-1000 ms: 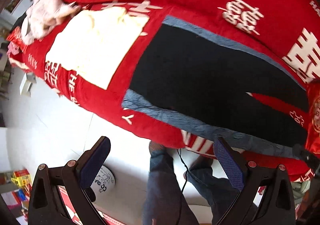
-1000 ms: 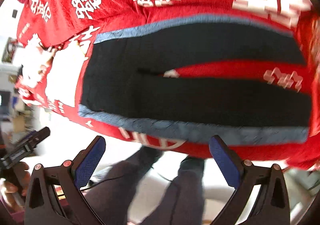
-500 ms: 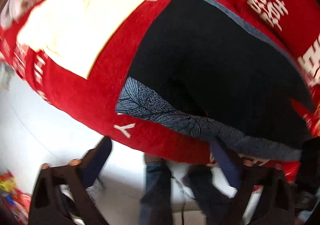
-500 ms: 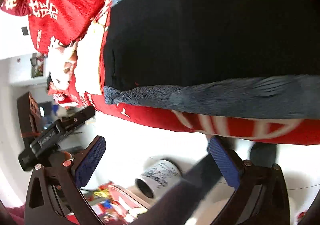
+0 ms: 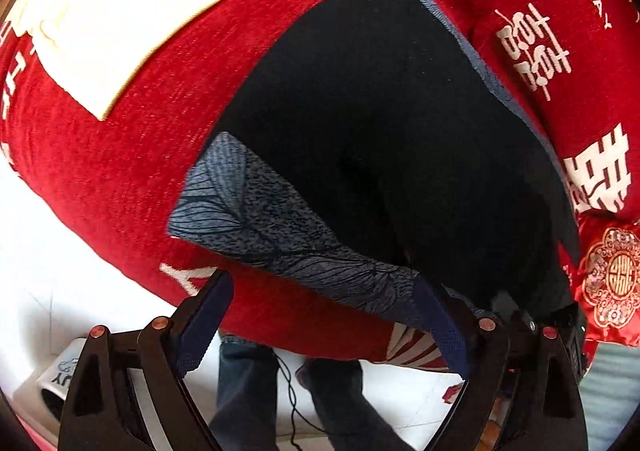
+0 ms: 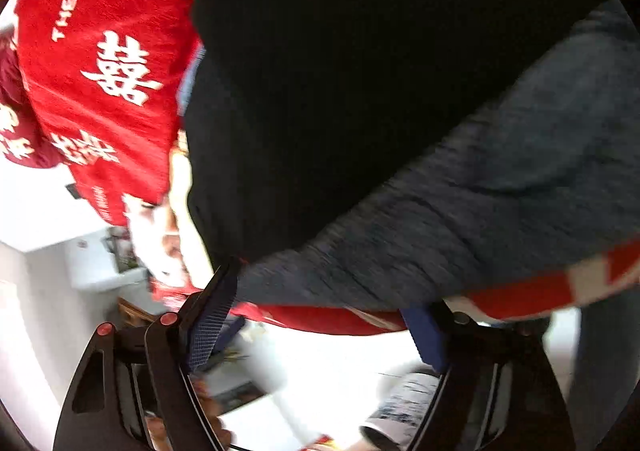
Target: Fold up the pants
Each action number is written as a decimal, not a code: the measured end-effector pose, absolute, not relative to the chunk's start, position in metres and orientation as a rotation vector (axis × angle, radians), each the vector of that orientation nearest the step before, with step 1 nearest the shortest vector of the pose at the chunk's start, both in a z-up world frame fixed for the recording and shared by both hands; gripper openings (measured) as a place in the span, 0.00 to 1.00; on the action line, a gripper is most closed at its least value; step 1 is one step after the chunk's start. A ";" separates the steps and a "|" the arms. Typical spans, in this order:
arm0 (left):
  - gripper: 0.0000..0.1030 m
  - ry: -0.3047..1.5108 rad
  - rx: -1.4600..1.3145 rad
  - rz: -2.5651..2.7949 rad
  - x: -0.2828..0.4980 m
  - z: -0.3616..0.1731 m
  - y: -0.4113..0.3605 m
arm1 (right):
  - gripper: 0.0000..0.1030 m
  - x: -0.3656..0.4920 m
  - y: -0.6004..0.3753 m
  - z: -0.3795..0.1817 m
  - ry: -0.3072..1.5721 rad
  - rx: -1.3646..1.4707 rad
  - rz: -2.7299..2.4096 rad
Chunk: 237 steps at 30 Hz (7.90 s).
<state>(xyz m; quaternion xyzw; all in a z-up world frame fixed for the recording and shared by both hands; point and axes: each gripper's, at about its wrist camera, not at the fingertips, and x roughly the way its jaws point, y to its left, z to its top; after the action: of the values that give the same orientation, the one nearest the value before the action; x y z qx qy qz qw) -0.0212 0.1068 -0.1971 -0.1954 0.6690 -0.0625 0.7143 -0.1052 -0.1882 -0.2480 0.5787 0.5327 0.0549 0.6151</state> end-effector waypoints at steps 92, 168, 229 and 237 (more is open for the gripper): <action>0.83 1.321 0.168 -0.035 0.194 -0.161 -0.073 | 0.59 0.173 -0.404 -0.133 1.285 0.788 0.327; 0.63 1.388 0.251 -0.288 0.114 -0.205 -0.381 | 0.15 -0.045 -0.748 -0.146 1.239 0.764 -0.483; 0.81 1.411 0.339 -0.095 0.163 -0.100 -0.180 | 0.44 -0.007 -0.606 -0.125 1.319 0.723 -0.159; 0.81 1.424 0.355 -0.098 0.185 -0.142 -0.083 | 0.46 0.011 -0.455 -0.142 1.296 0.936 0.052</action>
<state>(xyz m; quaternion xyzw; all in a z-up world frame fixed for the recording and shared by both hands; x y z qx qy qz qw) 0.1855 -0.0830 -0.1422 0.1619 0.6496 -0.0447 0.7415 0.0112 -0.4555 -0.1418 0.4197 0.5810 0.0231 0.6970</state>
